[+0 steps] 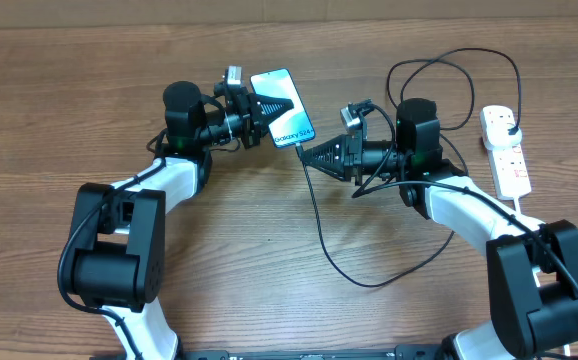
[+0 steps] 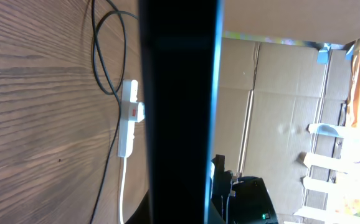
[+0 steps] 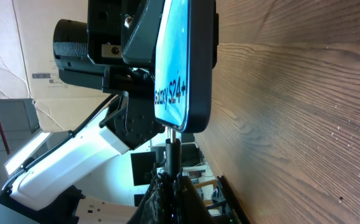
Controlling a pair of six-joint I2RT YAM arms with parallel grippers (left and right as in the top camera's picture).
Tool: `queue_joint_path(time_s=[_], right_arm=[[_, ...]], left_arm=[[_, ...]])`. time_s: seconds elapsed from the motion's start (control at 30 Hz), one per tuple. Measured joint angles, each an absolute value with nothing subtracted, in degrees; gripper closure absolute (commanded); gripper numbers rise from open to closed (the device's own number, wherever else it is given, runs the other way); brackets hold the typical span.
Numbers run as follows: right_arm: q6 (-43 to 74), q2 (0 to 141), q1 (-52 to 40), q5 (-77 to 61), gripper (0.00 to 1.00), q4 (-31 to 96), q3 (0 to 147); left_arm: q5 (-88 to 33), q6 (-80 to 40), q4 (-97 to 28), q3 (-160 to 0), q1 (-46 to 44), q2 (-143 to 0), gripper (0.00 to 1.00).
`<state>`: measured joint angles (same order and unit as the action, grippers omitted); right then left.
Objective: Plug charger to phone and switch on socket
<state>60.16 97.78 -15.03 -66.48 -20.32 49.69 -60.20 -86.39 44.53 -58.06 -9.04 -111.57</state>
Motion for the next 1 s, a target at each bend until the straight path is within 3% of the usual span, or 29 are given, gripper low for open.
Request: queue_joint_path(time_s=[1.0], right_arm=[[60.16, 97.78, -15.05, -67.09, 0.96, -20.14, 49.69]], left_arm=[[-60.86, -85.91, 44.82, -58.06, -9.32, -111.57, 0.96]])
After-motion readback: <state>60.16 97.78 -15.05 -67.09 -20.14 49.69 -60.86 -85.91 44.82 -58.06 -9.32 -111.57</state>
